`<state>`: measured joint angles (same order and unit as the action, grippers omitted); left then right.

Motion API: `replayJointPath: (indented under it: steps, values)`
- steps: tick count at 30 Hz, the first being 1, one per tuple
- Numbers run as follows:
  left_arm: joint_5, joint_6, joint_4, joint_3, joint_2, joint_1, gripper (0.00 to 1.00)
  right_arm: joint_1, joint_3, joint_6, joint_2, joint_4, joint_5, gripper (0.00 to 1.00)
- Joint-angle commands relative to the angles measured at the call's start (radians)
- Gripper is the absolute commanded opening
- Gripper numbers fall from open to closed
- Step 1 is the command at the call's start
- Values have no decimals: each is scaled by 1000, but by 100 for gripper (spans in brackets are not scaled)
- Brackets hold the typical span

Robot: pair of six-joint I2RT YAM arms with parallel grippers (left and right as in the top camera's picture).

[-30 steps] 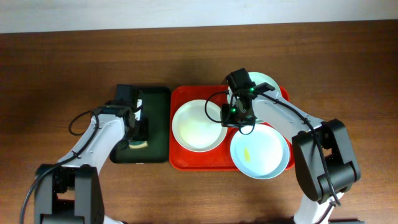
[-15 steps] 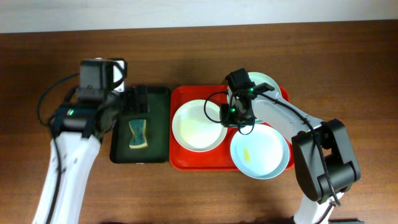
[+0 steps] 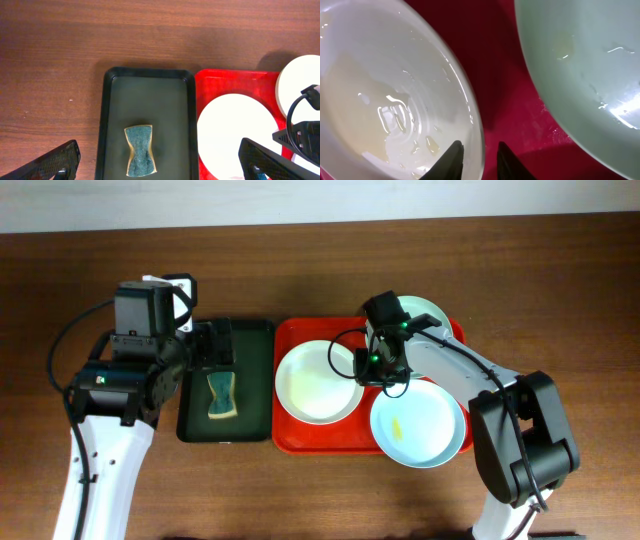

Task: Clean dirty plates on tray and stack at the side
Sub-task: 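Lift the white plate off the red tray with the right gripper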

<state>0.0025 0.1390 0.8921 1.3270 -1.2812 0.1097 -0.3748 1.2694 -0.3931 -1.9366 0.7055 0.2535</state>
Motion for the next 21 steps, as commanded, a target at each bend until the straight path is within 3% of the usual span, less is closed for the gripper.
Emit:
replayJointPath:
  steps: [1,3,10,11,21]
  values:
    - [-10,5,1,9,5,-1,99,-13,-14,-5,0,0,-3,22]
    - [-10,5,1,9,5,-1,99,-20,-24,-5,0,-3,-24,13]
    - [-10,5,1,9,5,-1,99,-22,-25,-5,0,-3,-28,9]
    - [-10,5,1,9,5,-1,99,-22,-23,-5,0,-3,-28,4]
    - [-10,5,1,9,5,-1,99,24,156,-3,2,196,-18,4]
